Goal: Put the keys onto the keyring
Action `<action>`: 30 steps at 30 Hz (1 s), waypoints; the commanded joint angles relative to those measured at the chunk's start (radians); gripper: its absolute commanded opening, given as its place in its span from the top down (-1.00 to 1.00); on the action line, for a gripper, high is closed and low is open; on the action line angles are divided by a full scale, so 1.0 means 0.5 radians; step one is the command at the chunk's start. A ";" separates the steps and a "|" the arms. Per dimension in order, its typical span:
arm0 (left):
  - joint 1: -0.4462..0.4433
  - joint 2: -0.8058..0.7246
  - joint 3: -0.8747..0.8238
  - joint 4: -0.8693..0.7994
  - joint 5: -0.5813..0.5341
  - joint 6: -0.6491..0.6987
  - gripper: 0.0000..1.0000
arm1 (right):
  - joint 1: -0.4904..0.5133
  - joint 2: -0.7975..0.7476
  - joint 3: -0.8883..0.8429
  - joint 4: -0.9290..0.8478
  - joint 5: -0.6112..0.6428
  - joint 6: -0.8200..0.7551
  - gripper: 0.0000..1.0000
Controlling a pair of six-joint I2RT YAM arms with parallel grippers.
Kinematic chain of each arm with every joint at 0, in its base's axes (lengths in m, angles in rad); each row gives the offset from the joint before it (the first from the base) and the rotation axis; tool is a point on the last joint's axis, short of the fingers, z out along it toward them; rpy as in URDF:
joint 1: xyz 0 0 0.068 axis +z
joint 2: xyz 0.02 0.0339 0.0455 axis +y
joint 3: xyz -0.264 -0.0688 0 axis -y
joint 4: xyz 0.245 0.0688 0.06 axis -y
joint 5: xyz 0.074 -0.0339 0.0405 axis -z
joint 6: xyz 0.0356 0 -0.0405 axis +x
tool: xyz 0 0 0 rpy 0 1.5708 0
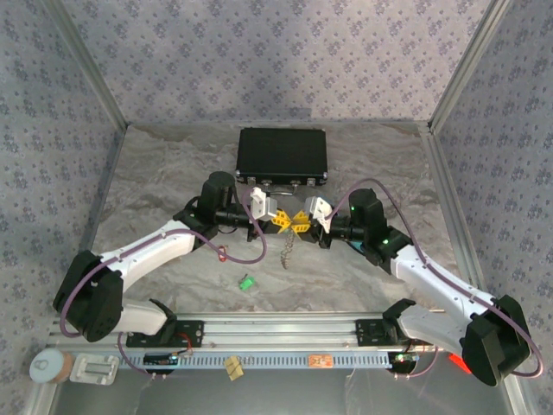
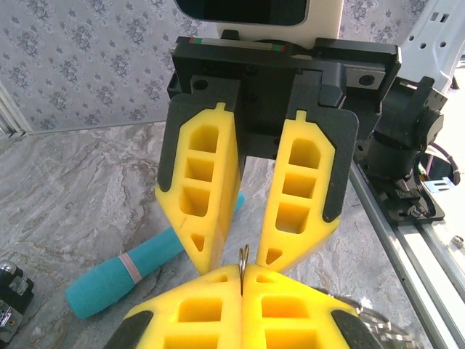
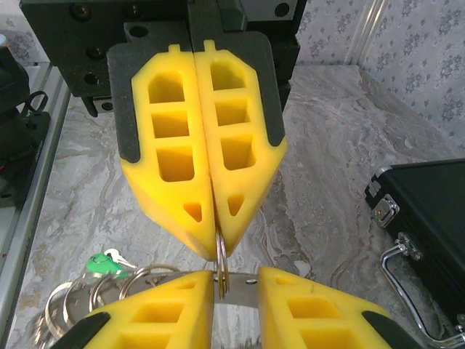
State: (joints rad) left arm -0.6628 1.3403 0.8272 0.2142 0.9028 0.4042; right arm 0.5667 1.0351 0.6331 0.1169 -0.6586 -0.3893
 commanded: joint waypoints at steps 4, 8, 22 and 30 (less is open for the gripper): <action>0.000 -0.037 0.017 0.099 0.120 0.041 1.00 | 0.017 0.010 0.073 0.058 -0.028 0.024 0.64; -0.002 -0.033 0.023 0.090 0.095 0.040 1.00 | 0.019 0.025 0.095 0.036 -0.048 0.026 0.91; 0.000 -0.156 -0.013 -0.214 -0.307 0.092 0.27 | 0.175 0.214 0.663 -1.153 0.527 -0.322 1.00; -0.001 -0.143 -0.007 -0.312 -0.293 0.109 0.29 | 0.339 0.372 0.956 -1.427 0.828 -0.407 1.00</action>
State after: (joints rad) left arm -0.6609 1.2823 0.8272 0.0895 0.7433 0.4366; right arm 0.7193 1.2095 1.0389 -0.5163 -0.3119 -0.5587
